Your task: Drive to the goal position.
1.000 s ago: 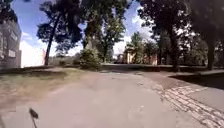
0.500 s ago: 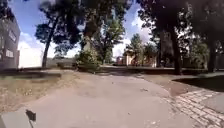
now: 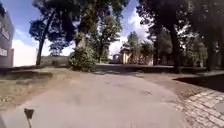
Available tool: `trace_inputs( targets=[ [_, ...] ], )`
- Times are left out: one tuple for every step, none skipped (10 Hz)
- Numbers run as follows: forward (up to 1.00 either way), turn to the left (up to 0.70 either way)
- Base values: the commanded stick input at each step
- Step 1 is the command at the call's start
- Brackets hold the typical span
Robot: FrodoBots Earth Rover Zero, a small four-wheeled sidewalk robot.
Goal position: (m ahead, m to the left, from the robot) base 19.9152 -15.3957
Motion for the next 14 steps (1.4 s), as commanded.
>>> trace_inputs(
  targets=[
    [0.85,0.0],
    [0.85,0.0],
    [0.85,0.0],
    [0.85,0.0],
    [0.85,0.0],
    [0.85,0.0],
    [0.85,0.0],
    [0.85,0.0],
    [0.85,0.0],
    [0.85,0.0],
    [0.85,0.0],
    [0.85,0.0],
    [0.85,0.0],
    [0.85,0.0]
  ],
)
